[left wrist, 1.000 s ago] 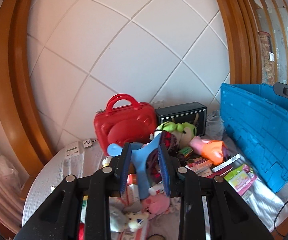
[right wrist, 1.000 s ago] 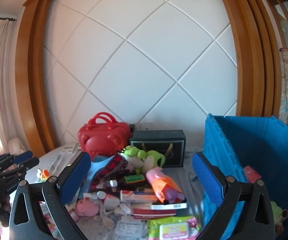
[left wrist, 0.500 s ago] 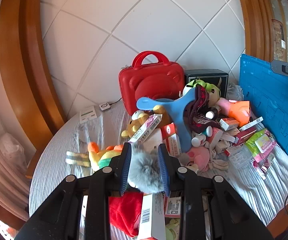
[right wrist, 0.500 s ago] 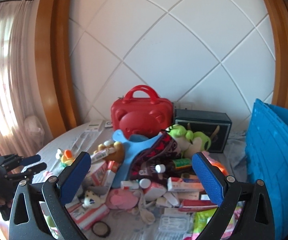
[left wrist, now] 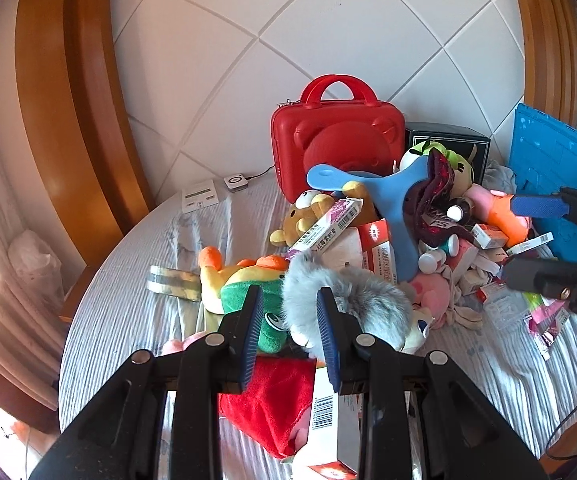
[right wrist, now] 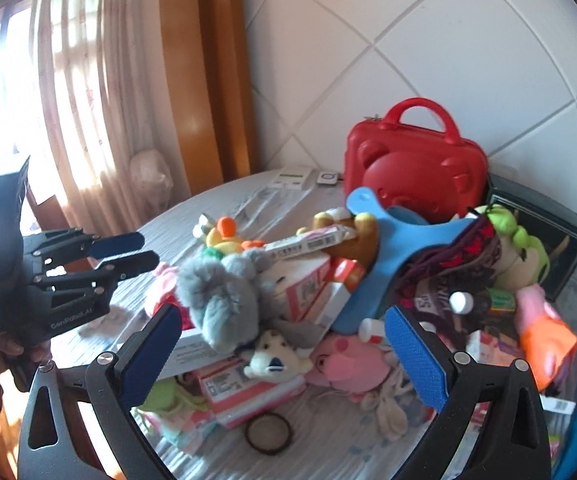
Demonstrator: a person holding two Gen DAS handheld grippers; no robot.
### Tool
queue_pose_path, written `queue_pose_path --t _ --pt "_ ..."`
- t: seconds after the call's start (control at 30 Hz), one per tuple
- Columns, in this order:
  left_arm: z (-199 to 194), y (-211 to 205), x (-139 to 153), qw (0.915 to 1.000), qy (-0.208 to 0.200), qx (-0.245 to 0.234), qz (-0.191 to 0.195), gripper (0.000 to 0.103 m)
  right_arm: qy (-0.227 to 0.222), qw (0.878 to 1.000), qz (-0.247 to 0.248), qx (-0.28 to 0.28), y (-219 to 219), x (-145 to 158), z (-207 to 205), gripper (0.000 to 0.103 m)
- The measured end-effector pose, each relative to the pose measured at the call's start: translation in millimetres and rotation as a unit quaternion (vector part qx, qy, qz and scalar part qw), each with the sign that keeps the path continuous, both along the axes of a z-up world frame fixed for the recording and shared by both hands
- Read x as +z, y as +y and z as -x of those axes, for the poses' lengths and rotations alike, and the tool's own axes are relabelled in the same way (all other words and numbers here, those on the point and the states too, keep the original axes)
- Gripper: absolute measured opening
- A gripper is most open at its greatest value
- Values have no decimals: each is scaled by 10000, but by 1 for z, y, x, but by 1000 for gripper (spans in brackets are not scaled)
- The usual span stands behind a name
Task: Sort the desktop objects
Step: 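Grasp the grey fluffy toy with the right gripper while the left gripper grasps a white box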
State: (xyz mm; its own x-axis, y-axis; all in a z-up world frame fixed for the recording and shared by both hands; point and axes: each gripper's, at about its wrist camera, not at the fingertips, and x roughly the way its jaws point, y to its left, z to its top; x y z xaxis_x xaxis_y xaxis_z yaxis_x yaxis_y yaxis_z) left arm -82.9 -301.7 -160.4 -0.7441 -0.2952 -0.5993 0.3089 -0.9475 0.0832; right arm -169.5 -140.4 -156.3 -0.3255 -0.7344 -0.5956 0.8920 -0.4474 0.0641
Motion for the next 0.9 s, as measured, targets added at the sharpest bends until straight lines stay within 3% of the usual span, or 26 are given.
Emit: queue_pose_path --t 0.23,0.37,0.47,0.6,0.77,0.9 --pt "-3 -16 -10 9999 -78 -55 -113 27 -303 9982 -370 375 -56 -37 1 103" --pt "-5 -31 -15 9997 -161 -49 -198 27 -424 9951 -823 354 -90 -68 8 102" --pt "-5 -38 -19 9995 -206 -106 -237 27 -613 9936 -922 237 -103 -85 14 86" --pt "-2 -40 -30 9985 -373 -266 -307 27 -851 9889 -1193 255 -113 -103 18 38" --pt "-1 -34 -38 9939 -464 -628 -774 27 -868 9894 -1145 224 -103 -100 18 35" --pt "-7 -18 -39 9809 -636 -1302 -1295 27 -933 9889 -1132 252 -98 -100 23 35"
